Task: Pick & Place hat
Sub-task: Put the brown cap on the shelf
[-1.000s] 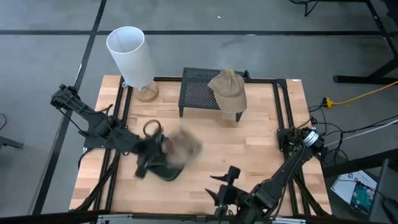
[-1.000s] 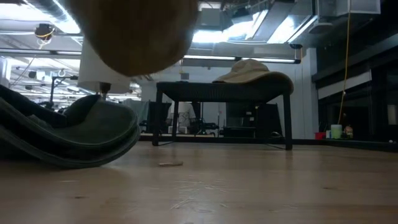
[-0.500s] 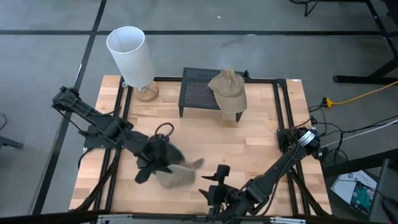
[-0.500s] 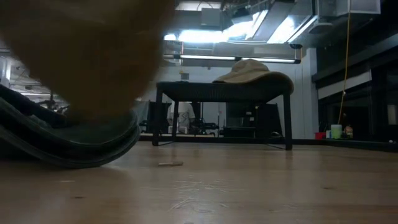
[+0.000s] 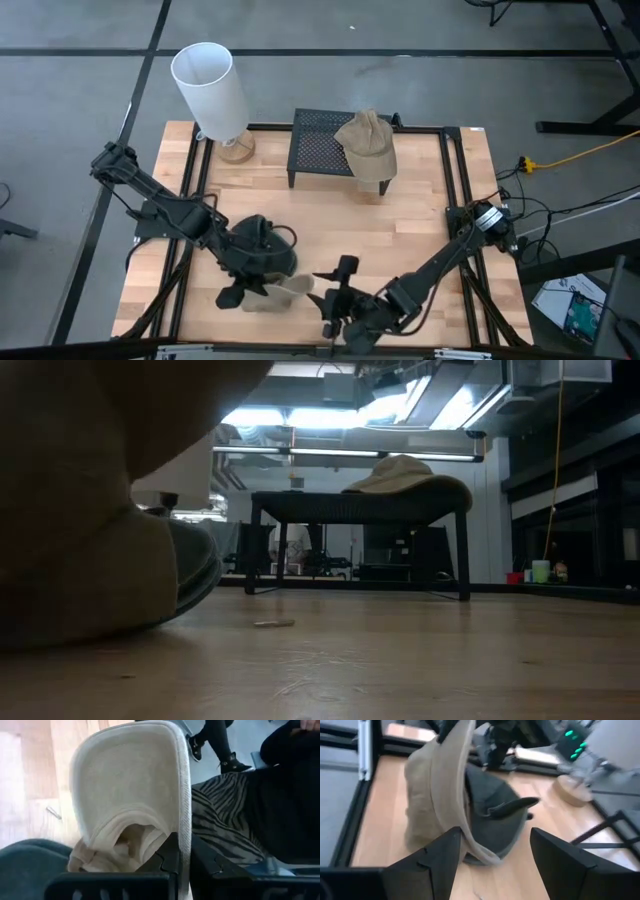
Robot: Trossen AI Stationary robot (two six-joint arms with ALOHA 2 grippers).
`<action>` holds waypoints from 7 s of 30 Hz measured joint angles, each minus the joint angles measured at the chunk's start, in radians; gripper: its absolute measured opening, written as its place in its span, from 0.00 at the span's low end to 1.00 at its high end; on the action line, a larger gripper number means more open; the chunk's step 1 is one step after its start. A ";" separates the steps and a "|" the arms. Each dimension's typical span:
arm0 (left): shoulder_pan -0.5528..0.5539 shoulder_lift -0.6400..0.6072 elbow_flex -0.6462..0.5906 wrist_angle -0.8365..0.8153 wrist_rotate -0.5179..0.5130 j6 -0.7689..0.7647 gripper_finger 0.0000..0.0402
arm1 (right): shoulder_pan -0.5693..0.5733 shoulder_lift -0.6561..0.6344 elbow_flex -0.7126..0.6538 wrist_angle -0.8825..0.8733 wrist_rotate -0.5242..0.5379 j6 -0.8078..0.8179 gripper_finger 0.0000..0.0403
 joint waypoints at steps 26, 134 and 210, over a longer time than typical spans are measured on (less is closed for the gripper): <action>0.101 -0.040 0.000 -0.053 -0.047 0.087 0.16 | -0.078 -0.050 0.001 -0.145 -0.461 0.069 0.05; -0.201 0.273 0.143 -0.135 -1.060 1.044 0.59 | -0.226 -0.433 0.000 -0.368 -0.658 0.320 0.05; -0.335 0.278 0.142 -0.352 -1.196 0.544 0.60 | -0.307 -0.361 0.000 -0.288 -0.756 0.294 0.05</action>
